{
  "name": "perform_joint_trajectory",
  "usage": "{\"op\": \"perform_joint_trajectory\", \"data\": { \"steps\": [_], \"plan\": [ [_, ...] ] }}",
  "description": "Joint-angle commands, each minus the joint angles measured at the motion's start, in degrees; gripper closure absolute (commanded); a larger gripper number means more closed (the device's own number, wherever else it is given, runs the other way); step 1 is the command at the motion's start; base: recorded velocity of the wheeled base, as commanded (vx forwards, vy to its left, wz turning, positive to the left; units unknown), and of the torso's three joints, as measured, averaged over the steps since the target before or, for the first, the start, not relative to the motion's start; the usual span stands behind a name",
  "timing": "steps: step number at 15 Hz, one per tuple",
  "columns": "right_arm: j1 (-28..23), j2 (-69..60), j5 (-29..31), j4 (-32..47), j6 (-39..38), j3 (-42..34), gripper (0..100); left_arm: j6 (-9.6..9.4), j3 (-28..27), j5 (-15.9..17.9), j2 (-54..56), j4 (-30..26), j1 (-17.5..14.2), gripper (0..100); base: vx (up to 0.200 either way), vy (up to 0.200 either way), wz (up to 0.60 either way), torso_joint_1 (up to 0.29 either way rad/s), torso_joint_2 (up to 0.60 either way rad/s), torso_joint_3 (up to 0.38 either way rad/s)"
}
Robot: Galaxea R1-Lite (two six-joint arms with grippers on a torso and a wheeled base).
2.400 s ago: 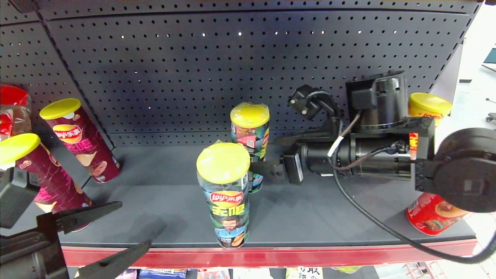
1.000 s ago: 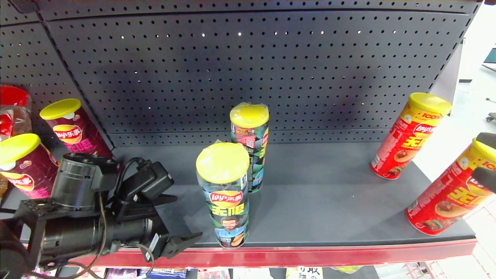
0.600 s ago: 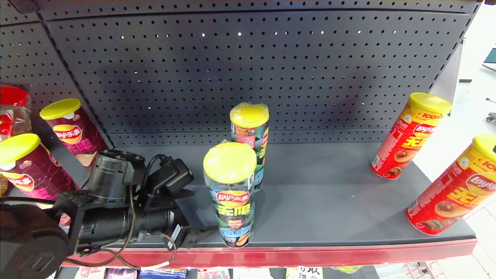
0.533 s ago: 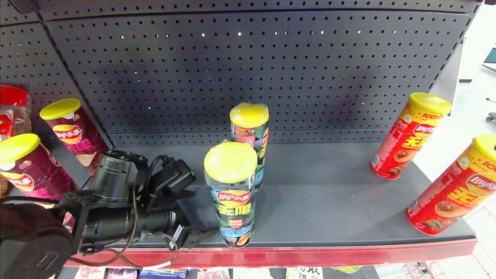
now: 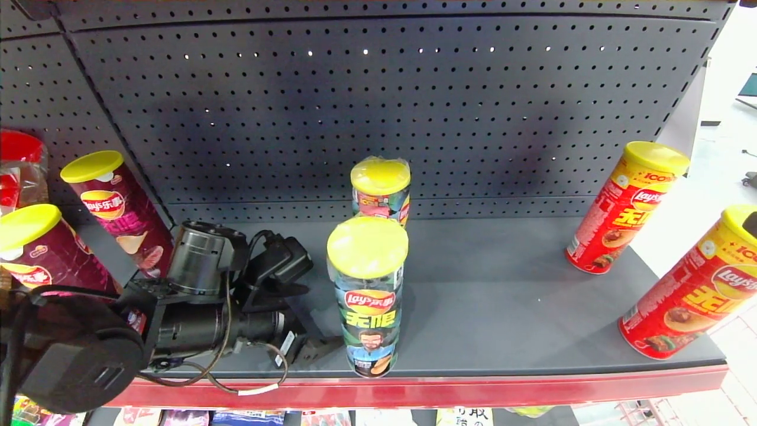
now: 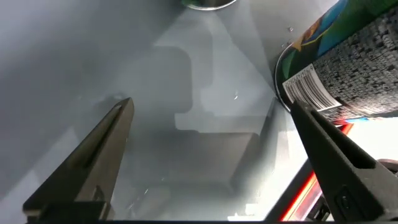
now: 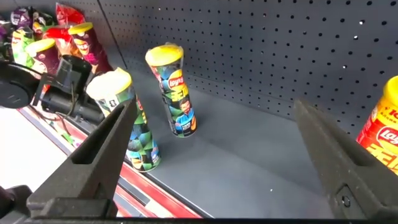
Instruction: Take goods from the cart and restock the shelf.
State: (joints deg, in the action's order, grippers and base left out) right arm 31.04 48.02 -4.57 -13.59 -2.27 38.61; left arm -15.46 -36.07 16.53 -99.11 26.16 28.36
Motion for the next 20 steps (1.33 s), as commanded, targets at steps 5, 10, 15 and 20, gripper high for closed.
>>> {"op": "perform_joint_trajectory", "data": {
  "steps": [5,10,15,20],
  "plan": [
    [0.1,0.7,-0.3,0.1,-0.1,-0.5,0,0.08,1.4,-0.2,1.5,0.0,-0.8,0,0.000,0.000,0.00,0.000,0.00,0.000],
    [0.0,-1.9,-0.4,6.0,0.2,-2.7,0,6.40,7.8,-0.5,26.3,-1.6,-6.0,0,0.000,0.000,0.00,0.000,0.00,0.000],
    [-6.4,-18.2,7.0,16.4,2.4,-9.3,0,14.40,9.7,-11.9,68.6,-35.7,-6.9,0,0.000,0.000,0.00,0.000,0.00,0.000],
    [-21.0,-37.4,11.9,42.9,1.9,-8.0,0,19.85,10.8,-20.6,94.5,-66.5,-12.6,0,0.000,0.000,0.00,0.000,0.00,0.000]
  ]
}}
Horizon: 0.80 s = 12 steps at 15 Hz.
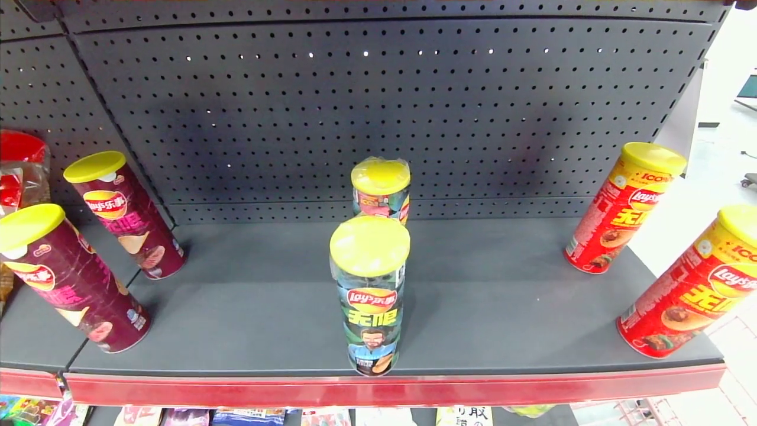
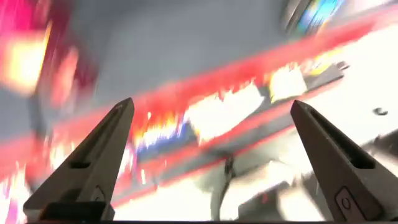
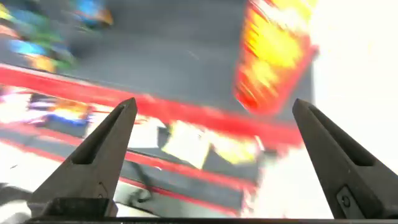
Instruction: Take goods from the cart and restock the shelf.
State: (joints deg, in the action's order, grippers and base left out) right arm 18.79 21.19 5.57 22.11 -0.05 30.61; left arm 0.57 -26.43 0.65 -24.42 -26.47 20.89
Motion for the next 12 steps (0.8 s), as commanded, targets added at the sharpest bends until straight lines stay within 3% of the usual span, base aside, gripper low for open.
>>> {"op": "perform_joint_trajectory", "data": {
  "steps": [1,3,5,6,7,8,10,12],
  "plan": [
    [-14.6,-12.3,1.6,9.6,-0.4,-1.0,0,6.99,1.7,-6.3,19.8,-15.6,-5.5,0,0.000,0.000,0.00,0.000,0.00,0.000],
    [-22.5,-15.9,-0.5,12.0,-0.3,-4.5,0,7.78,3.5,-11.6,19.8,-15.3,-5.3,0,0.000,0.000,0.00,0.000,0.00,0.000],
    [-21.9,-16.4,-2.8,10.0,-0.5,-9.2,0,11.12,7.0,-13.8,19.9,-11.9,-5.3,0,0.000,0.000,0.00,0.000,0.00,0.000],
    [-19.2,-19.4,-6.6,3.2,0.5,-15.9,0,12.61,9.8,-13.7,19.7,-4.9,-5.3,0,0.000,0.000,0.00,0.000,0.00,0.000],
    [-18.6,-21.2,-8.5,0.9,1.7,-18.5,0,12.43,12.0,-13.2,20.3,-1.2,-5.1,0,0.000,0.000,0.00,0.000,0.00,0.000],
    [-18.6,-21.1,-9.9,-0.8,2.9,-19.1,0,11.20,15.9,-11.6,23.3,7.6,-3.8,0,0.000,0.000,0.00,0.000,0.00,0.000],
    [-18.6,-21.1,-10.1,-2.1,2.8,-20.0,0,7.78,16.9,-10.5,24.4,9.2,-2.7,0,0.000,0.000,0.00,0.000,0.00,0.000],
    [-18.6,-21.1,-11.3,-5.6,2.0,-21.6,0,6.28,17.0,-11.3,24.4,9.2,-2.7,0,0.000,0.000,0.00,0.000,0.00,0.000]
  ]
}}
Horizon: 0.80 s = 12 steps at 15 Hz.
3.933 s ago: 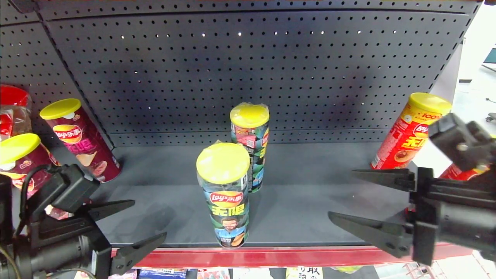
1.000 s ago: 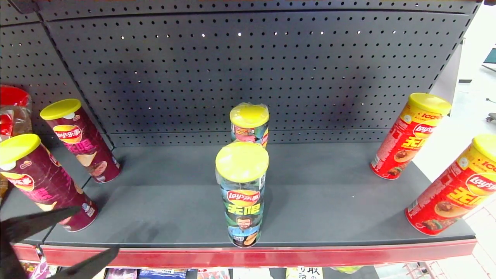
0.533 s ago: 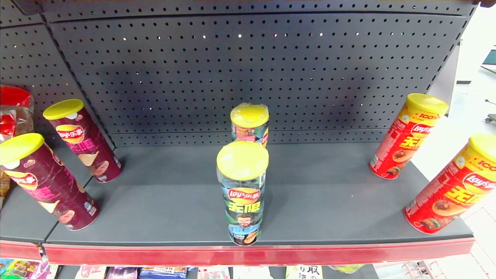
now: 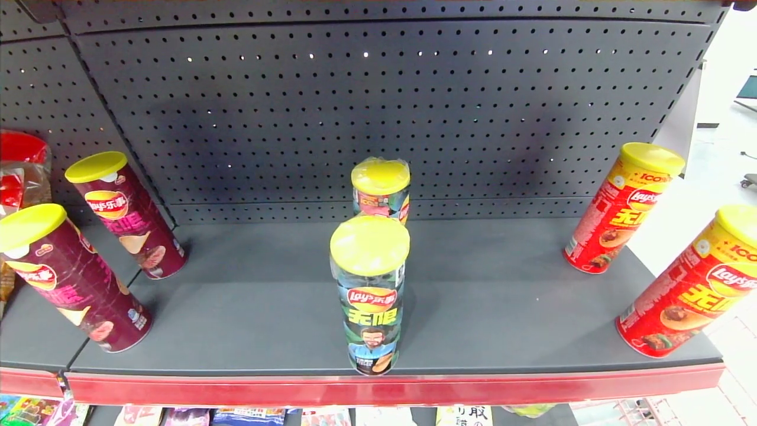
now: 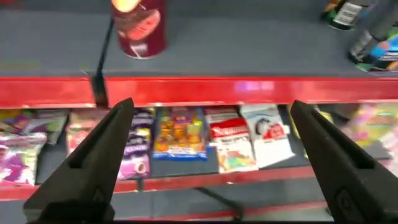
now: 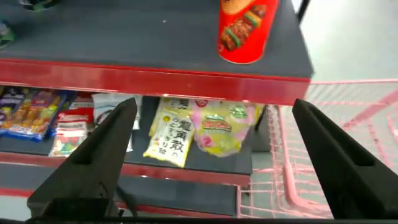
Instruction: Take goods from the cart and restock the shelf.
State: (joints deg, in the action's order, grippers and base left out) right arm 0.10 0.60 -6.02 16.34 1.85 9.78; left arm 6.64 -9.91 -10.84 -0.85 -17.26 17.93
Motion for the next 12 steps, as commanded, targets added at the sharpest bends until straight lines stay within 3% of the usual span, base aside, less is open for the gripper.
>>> {"op": "perform_joint_trajectory", "data": {
  "steps": [1,3,4,6,7,8,9,10,12],
  "plan": [
    [0.1,-0.5,-3.3,-2.4,-0.4,-1.9,0,-1.28,0.4,-2.9,0.4,-0.1,-0.3,0,0.000,0.000,0.00,0.000,0.00,0.000],
    [0.1,-0.5,-3.3,-2.9,-0.5,-2.2,0,-1.37,0.4,-5.4,-1.4,-0.1,-1.1,0,0.000,0.000,0.00,0.000,0.00,0.000],
    [0.1,-0.5,-2.2,-4.2,0.1,-2.7,0,-1.19,0.3,-12.6,-2.8,-0.5,-1.4,0,0.000,0.000,0.00,0.000,0.00,0.000],
    [0.0,-0.1,1.2,-4.7,0.8,-2.9,0,-0.32,0.2,-16.7,-3.6,-0.8,-2.1,0,0.000,0.000,0.00,0.000,0.00,0.000],
    [-0.2,1.3,2.4,-4.7,0.6,-2.8,0,0.39,0.1,-16.7,-5.5,-1.3,-4.7,0,0.000,0.000,0.00,0.000,0.00,0.000],
    [-0.5,2.9,3.2,-4.7,0.6,-2.8,0,3.38,0.2,-16.2,-8.7,-1.1,-10.1,0,0.000,0.000,0.00,0.000,0.00,0.000],
    [-0.4,3.1,3.1,-4.7,0.4,-2.8,0,5.75,0.2,-16.2,-10.8,-1.1,-12.4,0,0.000,0.000,0.00,0.000,0.00,0.000],
    [0.2,2.4,2.6,-4.7,0.3,-2.8,0,6.10,0.2,-16.1,-11.1,-1.1,-14.2,0,0.000,0.000,0.00,0.000,0.00,0.000],
    [0.1,-0.4,-0.8,-4.8,0.2,-3.0,0,5.75,0.2,-13.2,-8.3,-1.1,-13.3,0,0.000,0.000,0.00,0.000,0.00,0.000]
  ]
}}
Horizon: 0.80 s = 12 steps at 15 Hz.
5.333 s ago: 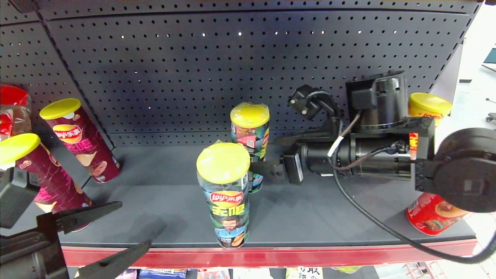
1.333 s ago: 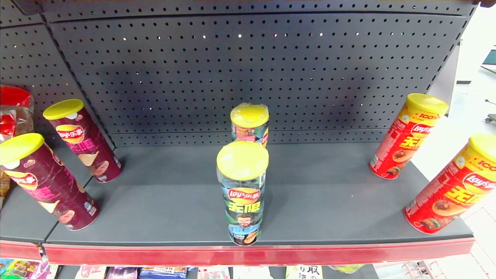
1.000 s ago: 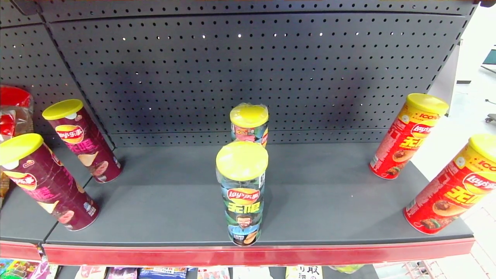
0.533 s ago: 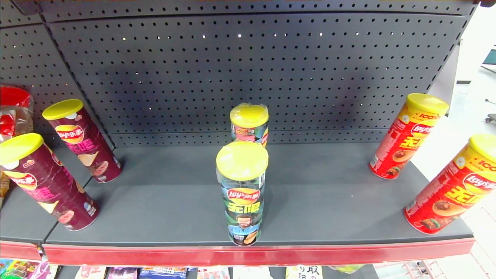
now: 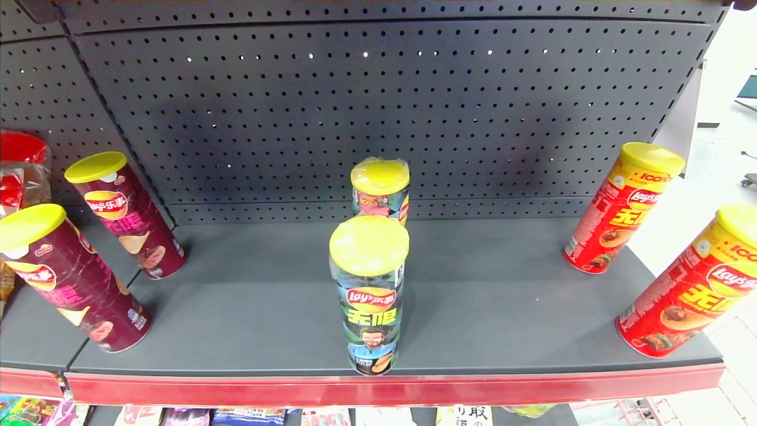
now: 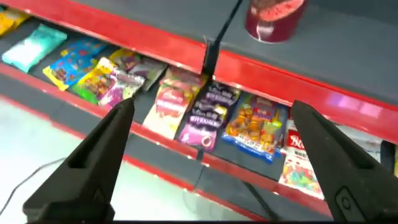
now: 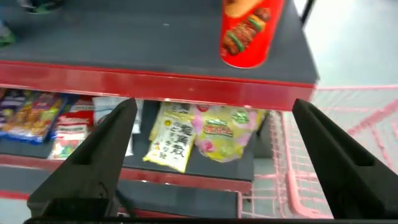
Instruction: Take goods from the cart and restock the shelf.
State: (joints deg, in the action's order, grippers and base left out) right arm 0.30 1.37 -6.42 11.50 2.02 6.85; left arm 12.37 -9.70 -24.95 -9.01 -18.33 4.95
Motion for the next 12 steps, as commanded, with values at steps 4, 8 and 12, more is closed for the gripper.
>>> {"op": "perform_joint_trajectory", "data": {
  "steps": [4,8,12],
  "plan": [
    [-0.2,-1.4,-0.3,-13.3,-1.9,-6.0,0,-8.51,0.7,14.8,3.6,5.6,0.8,0,0.000,0.000,0.00,0.000,0.00,0.000],
    [-0.2,-1.3,5.5,-11.3,-2.0,-6.8,0,-16.15,8.6,25.3,3.6,19.3,0.8,0,0.000,0.000,0.00,0.000,0.00,0.000],
    [-0.1,-1.3,2.3,-11.5,-1.7,-6.9,0,-10.53,9.7,24.8,3.6,18.6,0.9,0,0.000,0.000,0.00,0.000,0.00,0.000]
  ]
}}
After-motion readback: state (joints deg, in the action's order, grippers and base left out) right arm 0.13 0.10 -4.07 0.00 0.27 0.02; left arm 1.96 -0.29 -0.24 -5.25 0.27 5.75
